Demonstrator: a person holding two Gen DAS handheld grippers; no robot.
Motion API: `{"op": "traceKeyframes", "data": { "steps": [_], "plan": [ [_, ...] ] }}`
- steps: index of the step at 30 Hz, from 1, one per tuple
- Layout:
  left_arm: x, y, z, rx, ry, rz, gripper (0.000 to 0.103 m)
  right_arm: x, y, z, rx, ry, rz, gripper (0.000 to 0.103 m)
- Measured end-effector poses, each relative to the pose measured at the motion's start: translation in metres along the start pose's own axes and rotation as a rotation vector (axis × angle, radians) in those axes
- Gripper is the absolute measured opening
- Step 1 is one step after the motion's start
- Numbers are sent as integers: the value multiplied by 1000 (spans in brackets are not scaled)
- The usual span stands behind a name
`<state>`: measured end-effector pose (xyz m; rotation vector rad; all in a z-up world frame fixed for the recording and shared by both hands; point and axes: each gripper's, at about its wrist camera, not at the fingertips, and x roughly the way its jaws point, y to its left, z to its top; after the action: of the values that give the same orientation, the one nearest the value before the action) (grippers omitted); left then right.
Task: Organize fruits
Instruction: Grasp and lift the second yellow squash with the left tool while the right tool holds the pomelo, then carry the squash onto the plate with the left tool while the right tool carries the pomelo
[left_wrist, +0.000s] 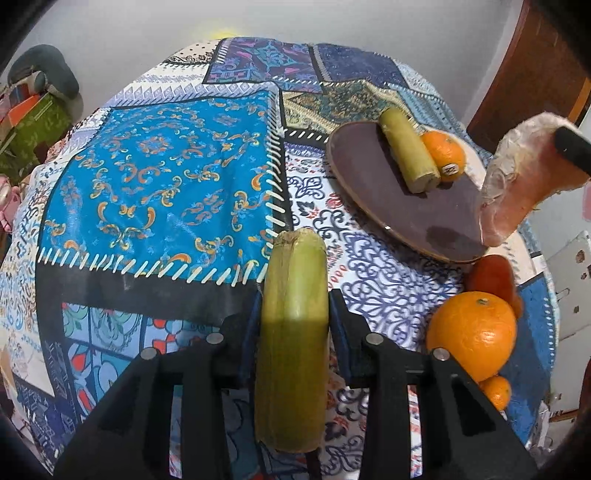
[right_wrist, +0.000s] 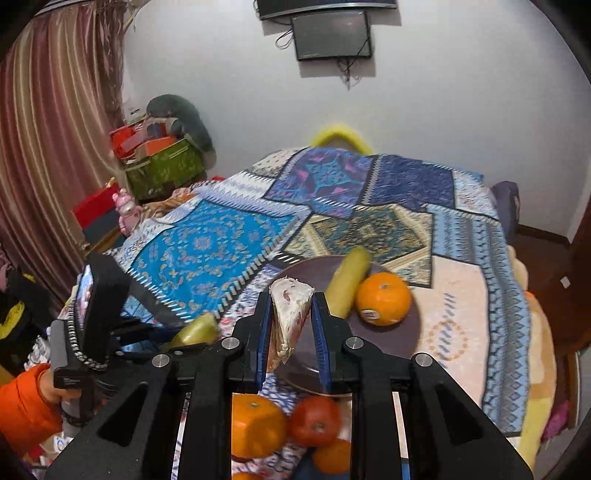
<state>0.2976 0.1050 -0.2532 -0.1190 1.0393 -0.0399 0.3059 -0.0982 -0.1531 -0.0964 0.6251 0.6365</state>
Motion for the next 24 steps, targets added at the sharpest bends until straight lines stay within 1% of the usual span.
{"op": "traceKeyframes", "data": {
  "steps": [8, 13, 18, 24],
  "plan": [
    [-51, -23, 5, 55, -92, -24, 35, -21, -28, -1, 41, -27, -59, 19],
    [-70, -37, 16, 62, -146, -39, 35, -32, -38, -1, 46, -39, -81, 20],
    [-71, -50, 32, 76, -169, -46, 35, -36, -46, -2, 49, -49, -80, 20],
    [-60, -60, 49, 95, -166, -44, 35, -27, -54, -3, 56, -45, -72, 20]
  ]
}}
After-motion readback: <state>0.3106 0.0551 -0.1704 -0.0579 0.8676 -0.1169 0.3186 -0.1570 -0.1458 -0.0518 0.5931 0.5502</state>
